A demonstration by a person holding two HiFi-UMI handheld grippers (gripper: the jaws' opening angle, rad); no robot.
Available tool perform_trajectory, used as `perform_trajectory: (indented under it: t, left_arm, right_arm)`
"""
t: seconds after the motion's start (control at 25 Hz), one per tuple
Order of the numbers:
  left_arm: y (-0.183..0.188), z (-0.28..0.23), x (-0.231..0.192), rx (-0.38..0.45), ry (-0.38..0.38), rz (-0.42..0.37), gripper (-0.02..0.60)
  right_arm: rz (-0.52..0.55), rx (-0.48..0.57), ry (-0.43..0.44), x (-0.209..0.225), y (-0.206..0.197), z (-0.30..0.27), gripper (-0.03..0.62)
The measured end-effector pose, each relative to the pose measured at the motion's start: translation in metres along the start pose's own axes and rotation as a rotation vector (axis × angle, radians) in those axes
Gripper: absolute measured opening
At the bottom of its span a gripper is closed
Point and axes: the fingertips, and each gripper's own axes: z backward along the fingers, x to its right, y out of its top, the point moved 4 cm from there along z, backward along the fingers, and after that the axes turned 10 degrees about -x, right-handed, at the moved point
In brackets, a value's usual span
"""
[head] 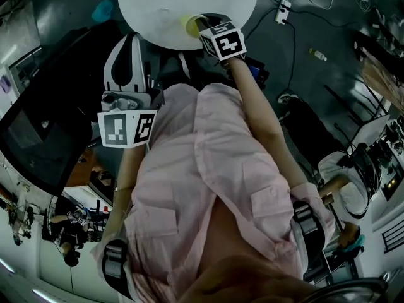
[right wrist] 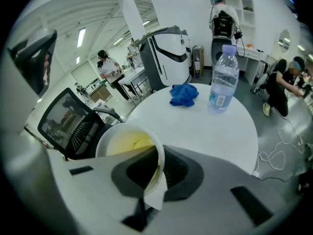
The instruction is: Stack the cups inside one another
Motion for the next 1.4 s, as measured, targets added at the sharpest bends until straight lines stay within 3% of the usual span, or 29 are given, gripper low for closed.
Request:
perform_trajectory:
  t: [0.28, 0.68, 1.12, 1.4]
  left_arm:
    - [0.006, -0.008, 0.018, 0.019, -0.038, -0.023, 0.015]
    - [0.011, -0.010, 0.037, 0.045, -0.064, -0.062, 0.015]
    - [0.018, -0.019, 0.066, 0.088, -0.086, -0.110, 0.015]
    - [0.017, -0.020, 0.090, 0.110, -0.108, -0.126, 0.015]
  right_arm:
    - [-0.037, 0.198, -0.044, 0.020, 0.022, 0.059, 0.037]
    - [-0.049, 0.505, -0.075, 0.015, 0.053, 0.138, 0.037]
    - [-0.072, 0.784, -0.076, 0.021, 0.060, 0.219, 0.037]
    - [-0.060, 0.935, -0.084, 0.023, 0.040, 0.274, 0.037]
